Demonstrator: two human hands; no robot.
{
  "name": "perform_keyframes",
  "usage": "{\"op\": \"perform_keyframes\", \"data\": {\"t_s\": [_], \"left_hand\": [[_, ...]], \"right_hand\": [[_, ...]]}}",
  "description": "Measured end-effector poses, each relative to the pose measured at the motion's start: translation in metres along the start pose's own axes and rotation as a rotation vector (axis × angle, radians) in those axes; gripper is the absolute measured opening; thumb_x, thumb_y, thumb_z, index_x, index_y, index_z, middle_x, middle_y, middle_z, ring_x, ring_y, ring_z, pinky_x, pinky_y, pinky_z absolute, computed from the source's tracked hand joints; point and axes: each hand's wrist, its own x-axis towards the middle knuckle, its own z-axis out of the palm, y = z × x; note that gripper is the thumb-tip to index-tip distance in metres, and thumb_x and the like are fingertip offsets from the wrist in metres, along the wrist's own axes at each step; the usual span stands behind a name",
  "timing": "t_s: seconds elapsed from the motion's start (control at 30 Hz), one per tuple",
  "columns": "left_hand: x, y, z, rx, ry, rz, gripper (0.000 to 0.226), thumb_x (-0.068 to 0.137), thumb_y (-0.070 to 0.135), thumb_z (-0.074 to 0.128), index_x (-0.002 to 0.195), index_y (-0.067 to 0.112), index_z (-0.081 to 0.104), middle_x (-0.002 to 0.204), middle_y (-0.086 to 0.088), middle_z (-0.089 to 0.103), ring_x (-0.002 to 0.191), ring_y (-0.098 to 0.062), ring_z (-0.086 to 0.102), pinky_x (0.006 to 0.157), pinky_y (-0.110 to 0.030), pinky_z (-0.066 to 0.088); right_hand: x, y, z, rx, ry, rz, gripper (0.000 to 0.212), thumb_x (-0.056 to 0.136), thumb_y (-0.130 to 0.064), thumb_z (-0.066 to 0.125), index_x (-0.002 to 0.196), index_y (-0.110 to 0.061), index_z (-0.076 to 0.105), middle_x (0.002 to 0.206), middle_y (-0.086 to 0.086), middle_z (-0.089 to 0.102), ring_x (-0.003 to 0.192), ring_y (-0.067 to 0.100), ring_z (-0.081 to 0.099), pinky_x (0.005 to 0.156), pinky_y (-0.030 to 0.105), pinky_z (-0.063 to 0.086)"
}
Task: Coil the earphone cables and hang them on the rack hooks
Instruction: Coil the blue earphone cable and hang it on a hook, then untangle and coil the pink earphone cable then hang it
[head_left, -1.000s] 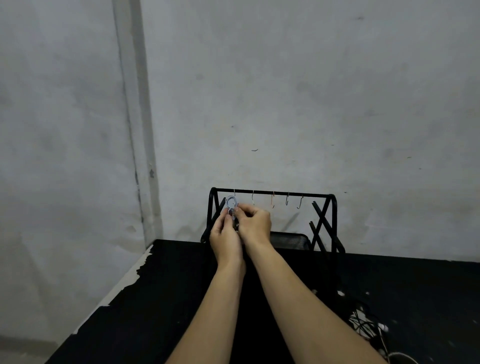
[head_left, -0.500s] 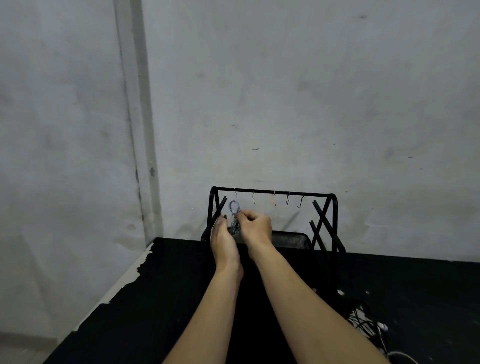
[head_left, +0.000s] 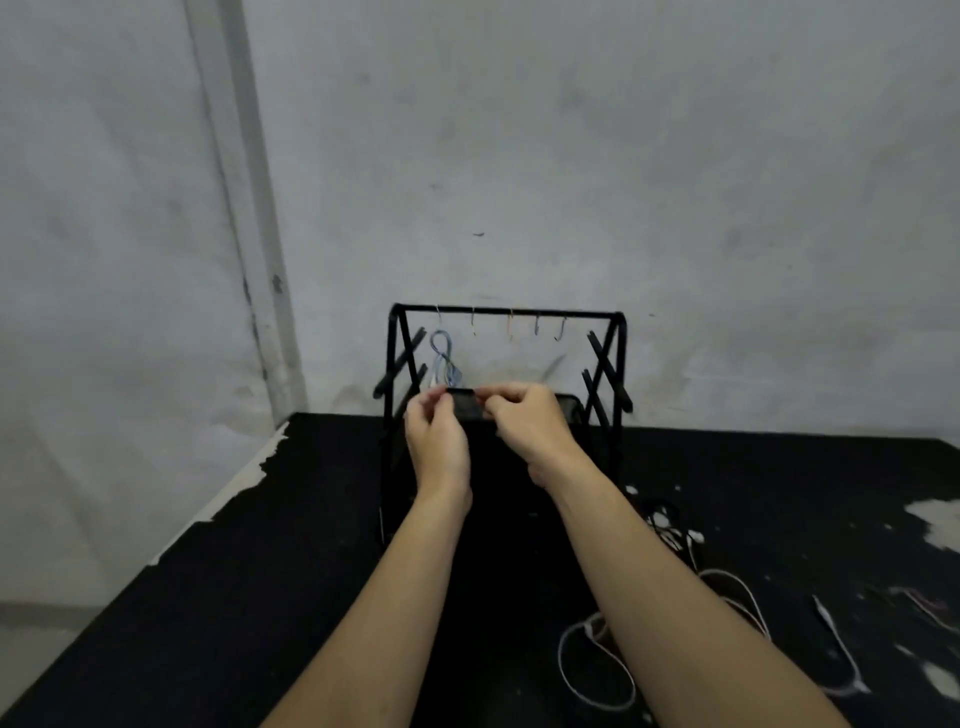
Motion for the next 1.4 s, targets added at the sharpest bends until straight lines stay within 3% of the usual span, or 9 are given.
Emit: {"op": "perform_keyframes", "data": {"t_s": [0.17,0.33,0.53,0.63,0.73,0.9,1.13,1.23,1.4], "left_hand": [[-0.036,-0.007,0.013,0.112,-0.215,0.127,0.018,0.096,0.003,0.05,0.089,0.016,0.059,0.079,0.001,0.061,0.071,-0.01,0.06,0.06,-0.017,0.049],[-0.061,-0.03,0.012,0.402,-0.471,0.092,0.02,0.093,0.004,0.05,0.082,0.016,0.062,0.065,-0.004,0.056,0.052,-0.012,0.049,0.048,-0.023,0.038],[-0.072,-0.037,0.001,0.84,-1.226,-0.092,0.011,0.094,0.017,0.061,0.089,0.021,0.07,0.073,0.007,0.062,0.066,-0.009,0.053,0.061,-0.024,0.045],[-0.081,-0.035,0.01,0.974,-1.424,-0.045,0.026,0.084,0.04,0.075,0.106,0.027,0.071,0.089,0.009,0.067,0.073,-0.003,0.056,0.071,-0.021,0.047],[-0.088,-0.036,0.019,1.241,-1.552,0.001,0.03,0.08,0.035,0.079,0.108,0.029,0.069,0.097,0.009,0.068,0.072,0.002,0.058,0.073,-0.021,0.047],[-0.077,-0.009,0.026,1.341,-1.495,0.239,0.017,0.091,0.024,0.067,0.106,0.026,0.072,0.079,0.015,0.062,0.069,0.003,0.054,0.069,-0.017,0.041],[-0.048,0.057,0.014,0.979,-1.203,0.429,0.018,0.097,0.022,0.059,0.097,0.032,0.074,0.074,0.007,0.069,0.066,-0.007,0.063,0.067,-0.026,0.052],[-0.047,0.067,0.012,0.77,-1.065,0.499,0.02,0.098,0.019,0.059,0.099,0.03,0.075,0.077,0.005,0.07,0.07,-0.008,0.064,0.066,-0.03,0.051],[-0.047,0.071,0.015,0.477,-0.808,0.641,0.02,0.098,0.012,0.058,0.107,0.025,0.07,0.08,0.018,0.065,0.067,0.0,0.058,0.062,-0.018,0.046]], "right_hand": [[-0.048,0.006,-0.055,-0.045,-0.125,-0.087,0.024,0.095,-0.005,0.055,0.107,-0.011,0.075,0.092,0.001,0.076,0.073,0.004,0.067,0.06,0.009,0.047],[-0.06,0.02,-0.114,-0.183,-0.199,-0.018,0.027,0.094,-0.003,0.052,0.094,-0.018,0.075,0.081,0.001,0.073,0.064,0.011,0.065,0.06,0.023,0.047],[-0.051,0.03,-0.15,-0.291,-0.251,0.063,0.027,0.095,-0.005,0.051,0.09,-0.02,0.074,0.082,0.0,0.072,0.063,0.01,0.063,0.059,0.025,0.043],[-0.048,0.029,-0.158,-0.298,-0.322,0.089,0.026,0.097,-0.006,0.051,0.095,-0.016,0.074,0.085,0.003,0.072,0.067,0.012,0.064,0.06,0.026,0.042],[-0.044,0.023,-0.165,-0.333,-0.424,0.082,0.025,0.098,-0.006,0.051,0.098,-0.014,0.075,0.084,0.001,0.073,0.07,0.013,0.065,0.066,0.033,0.042],[-0.045,-0.005,-0.168,-0.407,-0.534,-0.004,0.021,0.1,-0.01,0.054,0.1,-0.013,0.074,0.085,-0.001,0.072,0.077,0.016,0.066,0.076,0.04,0.046],[-0.059,-0.025,-0.164,-0.382,-0.609,-0.137,0.021,0.097,-0.03,0.064,0.113,-0.021,0.073,0.101,0.003,0.076,0.098,0.013,0.07,0.09,0.032,0.053],[-0.06,-0.03,-0.162,-0.293,-0.742,-0.143,0.021,0.097,-0.028,0.065,0.113,-0.015,0.07,0.1,0.016,0.075,0.103,0.036,0.07,0.097,0.052,0.051],[-0.063,-0.041,-0.151,-0.056,-0.508,-0.313,0.014,0.096,-0.014,0.063,0.099,-0.001,0.066,0.084,0.014,0.067,0.077,0.043,0.07,0.082,0.05,0.055]]}}
